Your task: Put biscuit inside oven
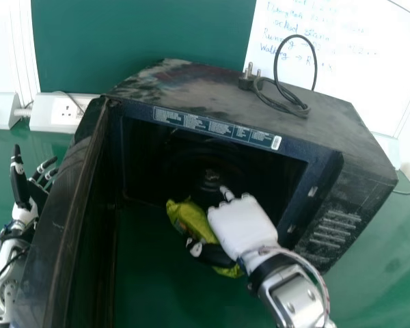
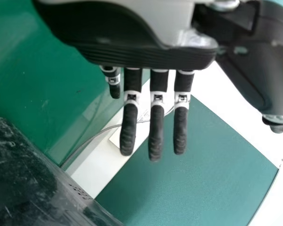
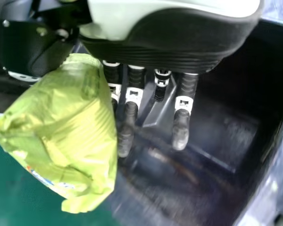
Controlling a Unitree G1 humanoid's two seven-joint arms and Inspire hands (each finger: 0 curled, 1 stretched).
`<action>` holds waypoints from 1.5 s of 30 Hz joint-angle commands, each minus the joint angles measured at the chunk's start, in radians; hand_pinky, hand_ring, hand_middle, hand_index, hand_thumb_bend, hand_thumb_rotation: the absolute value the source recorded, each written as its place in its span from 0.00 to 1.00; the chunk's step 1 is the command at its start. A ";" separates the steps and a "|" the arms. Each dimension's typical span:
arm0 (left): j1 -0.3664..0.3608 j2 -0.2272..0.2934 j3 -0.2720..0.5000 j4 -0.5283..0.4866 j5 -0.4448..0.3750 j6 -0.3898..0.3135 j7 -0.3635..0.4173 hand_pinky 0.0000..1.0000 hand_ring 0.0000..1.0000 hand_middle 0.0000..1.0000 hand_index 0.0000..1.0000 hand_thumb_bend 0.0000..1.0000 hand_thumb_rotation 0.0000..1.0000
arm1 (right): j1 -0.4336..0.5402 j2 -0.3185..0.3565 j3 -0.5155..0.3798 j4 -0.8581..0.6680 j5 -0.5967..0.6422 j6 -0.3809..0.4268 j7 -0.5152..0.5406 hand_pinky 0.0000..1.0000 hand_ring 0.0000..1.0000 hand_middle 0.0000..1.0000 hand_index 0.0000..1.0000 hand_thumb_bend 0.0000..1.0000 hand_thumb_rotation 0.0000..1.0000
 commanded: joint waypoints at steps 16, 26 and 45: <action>-0.002 -0.001 0.002 0.013 0.008 -0.007 -0.007 0.23 0.32 0.43 0.49 0.52 0.09 | -0.214 -0.008 0.046 0.354 -0.012 0.030 -0.262 0.28 0.33 0.47 0.49 0.53 0.00; 0.002 0.000 0.001 0.004 0.011 -0.004 -0.001 0.24 0.33 0.43 0.49 0.52 0.09 | -0.317 0.007 0.094 0.553 0.026 0.052 -0.400 0.31 0.35 0.47 0.49 0.53 0.00; 0.005 0.004 0.004 0.009 0.011 -0.006 -0.010 0.23 0.32 0.43 0.49 0.52 0.09 | -0.569 0.041 0.301 1.049 -0.004 0.117 -0.739 0.36 0.40 0.47 0.49 0.53 0.00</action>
